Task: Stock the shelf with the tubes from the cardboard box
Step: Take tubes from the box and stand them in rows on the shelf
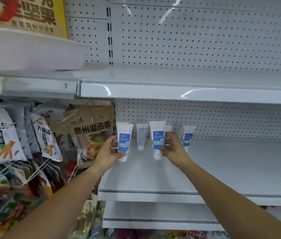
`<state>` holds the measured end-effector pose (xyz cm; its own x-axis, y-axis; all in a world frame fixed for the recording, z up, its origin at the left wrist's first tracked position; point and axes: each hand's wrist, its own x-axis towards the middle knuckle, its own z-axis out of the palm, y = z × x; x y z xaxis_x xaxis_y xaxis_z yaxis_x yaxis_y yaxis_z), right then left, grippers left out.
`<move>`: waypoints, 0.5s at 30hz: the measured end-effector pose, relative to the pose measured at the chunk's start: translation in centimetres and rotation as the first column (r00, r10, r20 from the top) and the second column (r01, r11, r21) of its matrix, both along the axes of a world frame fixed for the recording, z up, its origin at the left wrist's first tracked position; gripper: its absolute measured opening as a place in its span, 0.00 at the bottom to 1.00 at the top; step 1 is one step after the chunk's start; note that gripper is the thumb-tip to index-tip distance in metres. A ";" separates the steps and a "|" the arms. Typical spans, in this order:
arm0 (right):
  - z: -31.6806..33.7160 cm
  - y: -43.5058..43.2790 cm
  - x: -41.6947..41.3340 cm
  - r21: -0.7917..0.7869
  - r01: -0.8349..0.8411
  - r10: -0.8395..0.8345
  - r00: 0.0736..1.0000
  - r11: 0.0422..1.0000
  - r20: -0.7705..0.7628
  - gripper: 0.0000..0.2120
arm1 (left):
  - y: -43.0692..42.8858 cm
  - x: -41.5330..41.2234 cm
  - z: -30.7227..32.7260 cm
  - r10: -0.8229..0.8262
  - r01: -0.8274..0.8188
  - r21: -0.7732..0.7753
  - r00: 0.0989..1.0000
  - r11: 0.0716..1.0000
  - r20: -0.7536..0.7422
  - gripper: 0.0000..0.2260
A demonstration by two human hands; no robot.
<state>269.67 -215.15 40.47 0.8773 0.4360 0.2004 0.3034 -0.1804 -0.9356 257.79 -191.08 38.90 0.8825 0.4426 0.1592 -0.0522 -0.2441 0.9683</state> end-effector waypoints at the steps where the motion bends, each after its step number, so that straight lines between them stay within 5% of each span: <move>1: -0.2 0.6 -0.1 -0.005 0.007 -0.007 1.000 1.000 0.004 0.23 | 0.5 0.2 -0.3 -0.005 0.005 -0.001 1.000 1.000 -0.005 0.31; 15: -1.8 5.5 0.8 0.012 -0.023 0.023 0.998 1.000 -0.054 0.21 | 3.8 2.3 -4.4 0.006 -0.007 -0.033 0.999 0.999 -0.040 0.30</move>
